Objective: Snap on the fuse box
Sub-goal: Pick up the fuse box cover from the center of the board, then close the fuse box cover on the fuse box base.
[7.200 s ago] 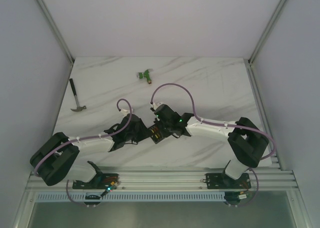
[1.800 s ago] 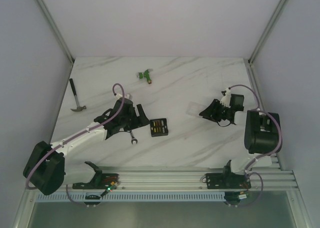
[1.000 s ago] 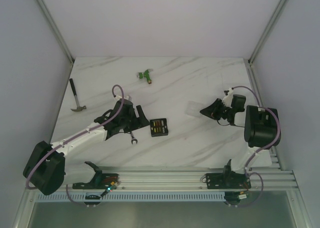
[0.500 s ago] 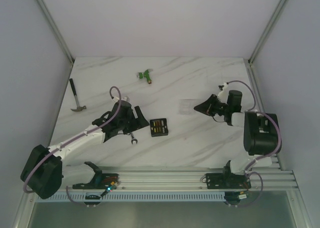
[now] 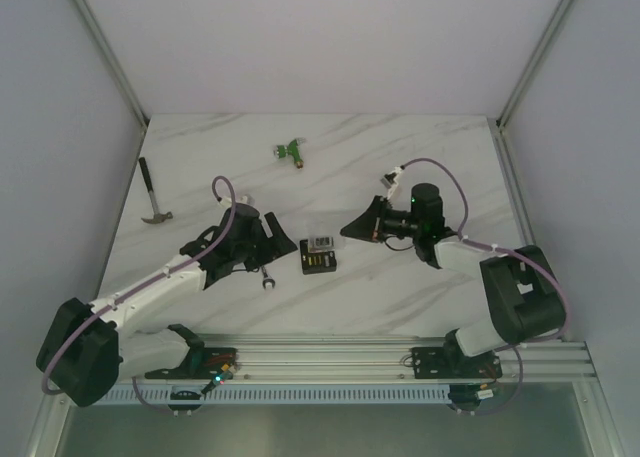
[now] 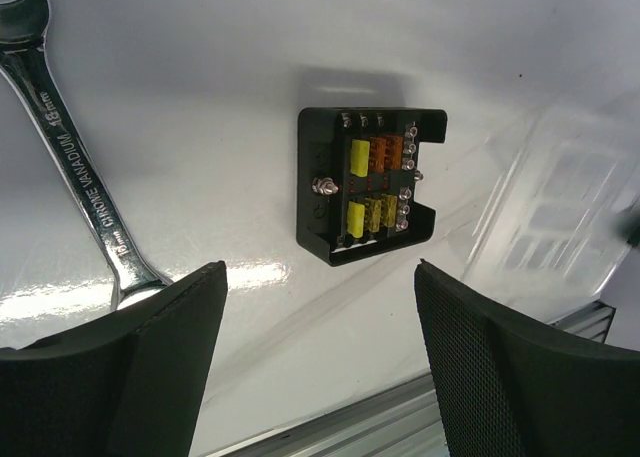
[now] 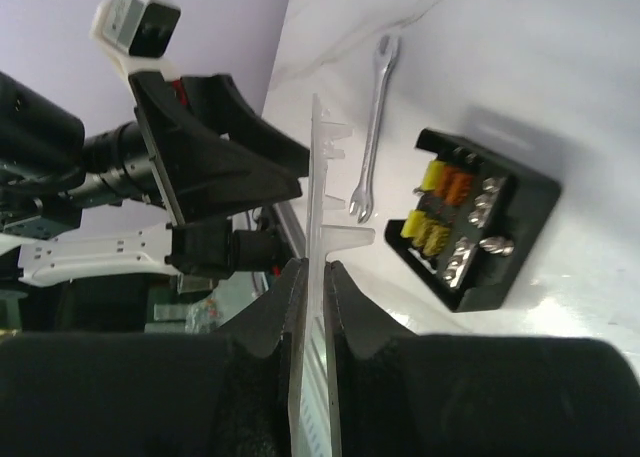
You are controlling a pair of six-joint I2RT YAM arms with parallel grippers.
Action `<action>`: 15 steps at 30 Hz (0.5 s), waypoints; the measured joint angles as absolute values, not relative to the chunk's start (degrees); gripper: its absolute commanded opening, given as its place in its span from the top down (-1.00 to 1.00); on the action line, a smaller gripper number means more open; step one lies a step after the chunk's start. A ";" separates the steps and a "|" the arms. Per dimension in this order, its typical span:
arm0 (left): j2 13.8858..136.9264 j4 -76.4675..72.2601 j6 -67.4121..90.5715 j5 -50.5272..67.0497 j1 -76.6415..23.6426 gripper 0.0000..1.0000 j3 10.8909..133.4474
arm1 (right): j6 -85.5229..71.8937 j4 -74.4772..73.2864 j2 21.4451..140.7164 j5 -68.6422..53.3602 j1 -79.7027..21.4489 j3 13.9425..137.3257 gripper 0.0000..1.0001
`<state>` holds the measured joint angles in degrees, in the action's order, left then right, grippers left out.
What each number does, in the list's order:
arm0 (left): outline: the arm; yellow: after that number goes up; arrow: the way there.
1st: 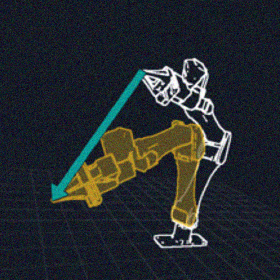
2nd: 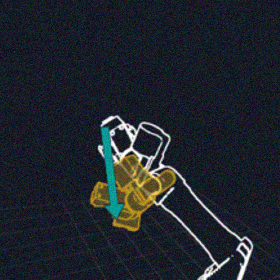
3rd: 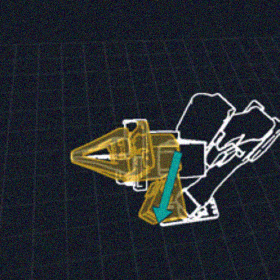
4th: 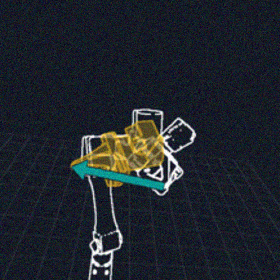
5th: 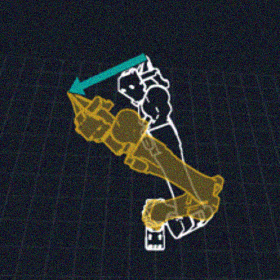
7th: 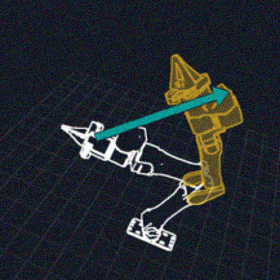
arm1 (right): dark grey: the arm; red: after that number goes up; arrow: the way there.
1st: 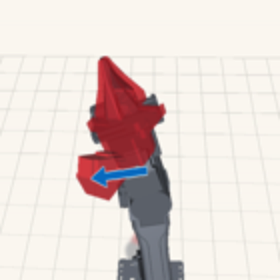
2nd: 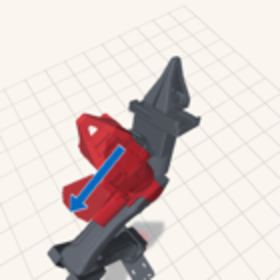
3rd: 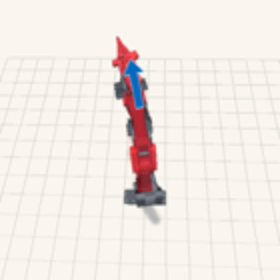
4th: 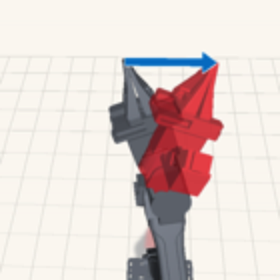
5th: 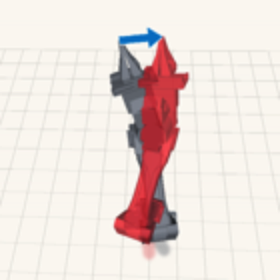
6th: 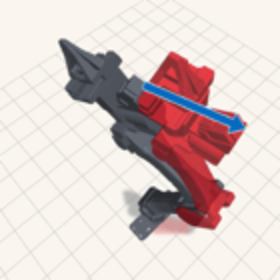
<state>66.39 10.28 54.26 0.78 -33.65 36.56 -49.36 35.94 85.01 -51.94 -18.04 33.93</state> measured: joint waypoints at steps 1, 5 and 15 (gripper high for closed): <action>66.32 10.26 54.41 0.75 -33.65 -0.69 36.56 | -49.98 36.53 85.01 -51.72 -19.25 33.69 1.00; 66.26 10.26 54.83 0.78 -33.65 -0.69 36.56 | -52.53 39.31 85.71 -50.94 -23.16 32.40 1.00; 68.58 9.87 54.83 0.82 -33.87 -0.63 37.04 | -57.89 48.99 95.79 -49.63 -25.52 28.80 1.00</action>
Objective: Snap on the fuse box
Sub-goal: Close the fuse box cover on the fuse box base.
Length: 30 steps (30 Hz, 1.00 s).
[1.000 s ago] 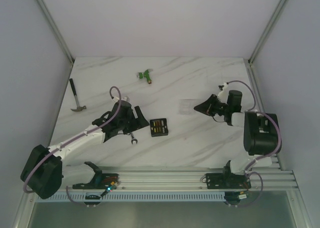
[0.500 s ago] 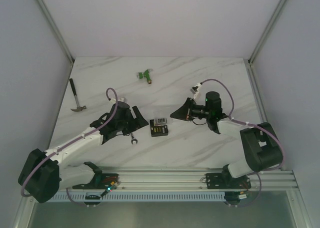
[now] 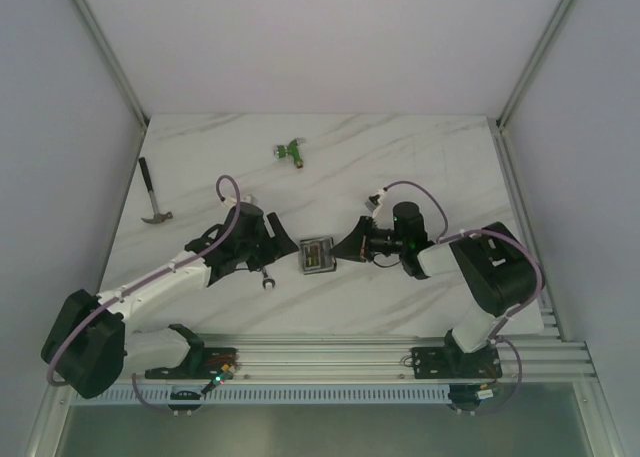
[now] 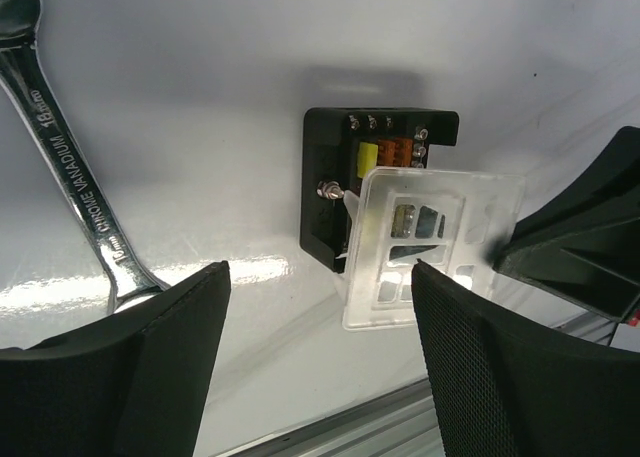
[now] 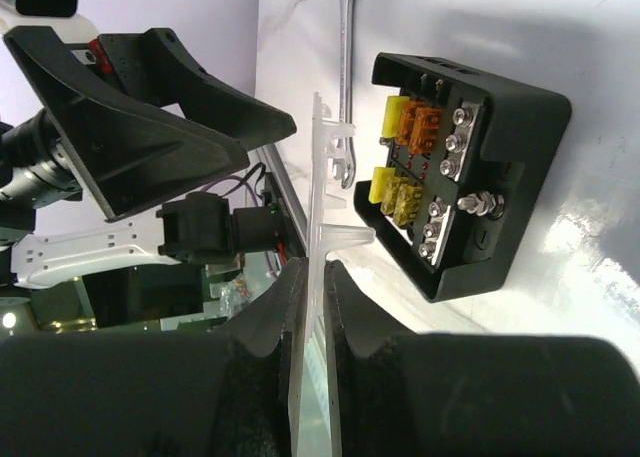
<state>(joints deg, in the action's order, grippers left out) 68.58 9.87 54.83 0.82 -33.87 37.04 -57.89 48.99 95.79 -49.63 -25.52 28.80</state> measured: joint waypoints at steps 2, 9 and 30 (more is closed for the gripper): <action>69.32 9.80 54.81 0.82 -34.17 -0.62 37.47 | -58.74 50.87 97.12 -49.45 -25.63 28.56 1.00; 70.76 9.06 54.81 0.82 -35.38 -0.60 38.59 | -59.96 55.20 98.21 -49.21 -25.63 28.53 1.00; 74.98 8.54 54.78 0.82 -37.45 -0.37 40.66 | -57.14 52.36 101.30 -50.54 -22.83 28.99 1.00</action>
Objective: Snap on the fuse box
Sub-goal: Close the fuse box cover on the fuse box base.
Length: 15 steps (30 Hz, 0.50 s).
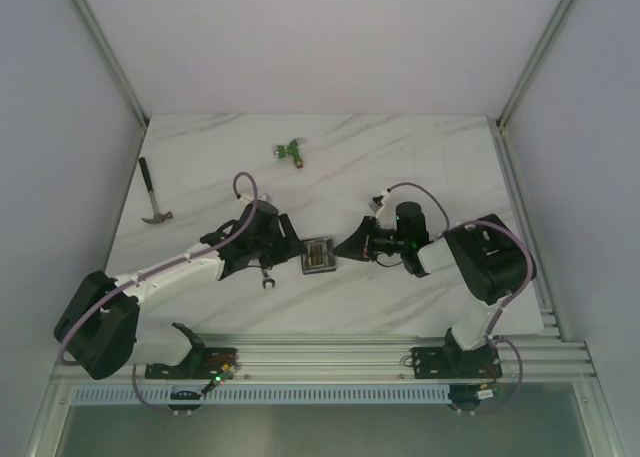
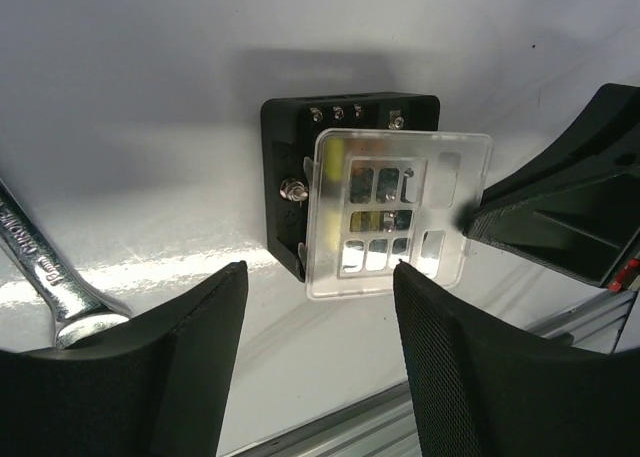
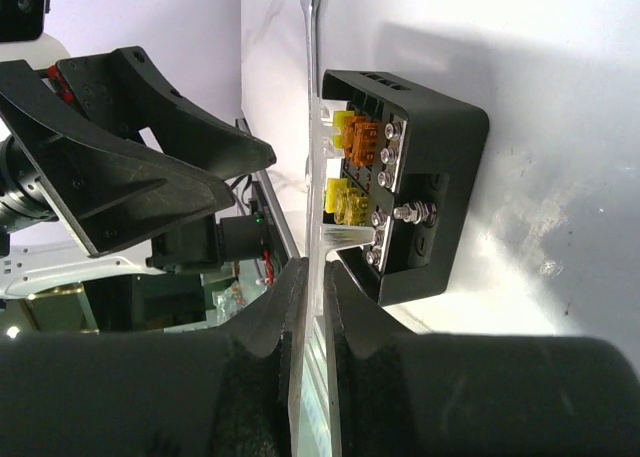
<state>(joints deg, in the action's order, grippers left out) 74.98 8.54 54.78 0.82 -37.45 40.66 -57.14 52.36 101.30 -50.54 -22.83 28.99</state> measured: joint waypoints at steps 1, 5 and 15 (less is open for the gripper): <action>75.29 8.54 54.78 0.82 -37.56 -0.36 40.84 | -57.12 52.21 101.43 -50.76 -22.83 29.04 1.00; 76.66 8.14 54.78 0.82 -38.02 -0.35 41.34 | -57.06 51.99 101.78 -51.31 -22.87 29.47 1.00; 79.88 7.31 54.78 0.82 -38.83 -0.31 42.50 | -55.18 49.08 103.81 -51.66 -23.38 32.36 0.63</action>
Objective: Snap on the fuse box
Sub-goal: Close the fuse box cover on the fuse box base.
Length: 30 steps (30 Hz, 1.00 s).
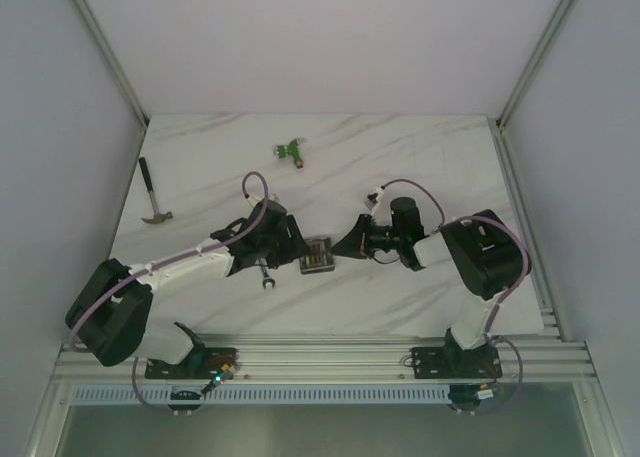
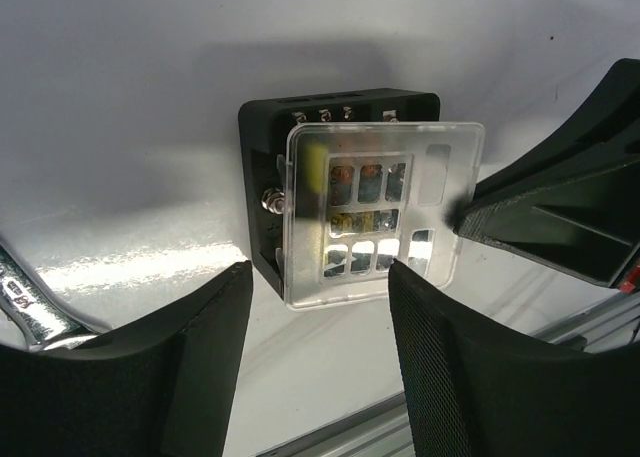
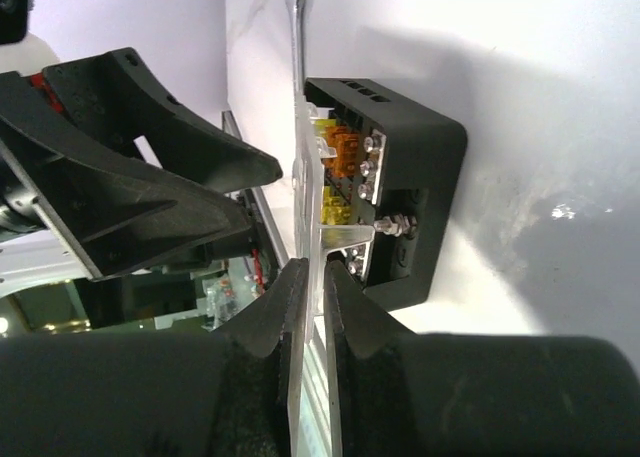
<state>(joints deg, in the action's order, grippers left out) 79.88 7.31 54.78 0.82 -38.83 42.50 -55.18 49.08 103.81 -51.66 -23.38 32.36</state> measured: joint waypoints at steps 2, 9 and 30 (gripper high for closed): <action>80.01 7.25 54.78 0.82 -38.98 -0.31 42.59 | -53.39 46.04 103.63 -51.31 -23.38 33.30 0.47; 82.48 6.59 54.81 0.82 -39.29 -0.29 42.81 | -45.52 32.05 100.07 -47.37 -23.51 35.66 0.13; 85.19 5.61 54.15 0.78 -39.35 -0.05 44.95 | -35.75 7.75 94.02 -33.15 -29.02 44.56 0.26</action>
<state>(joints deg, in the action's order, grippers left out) 85.19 5.61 54.15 0.78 -39.35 44.95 -35.75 7.75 94.02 -33.15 -29.02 44.56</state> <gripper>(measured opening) 0.536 0.401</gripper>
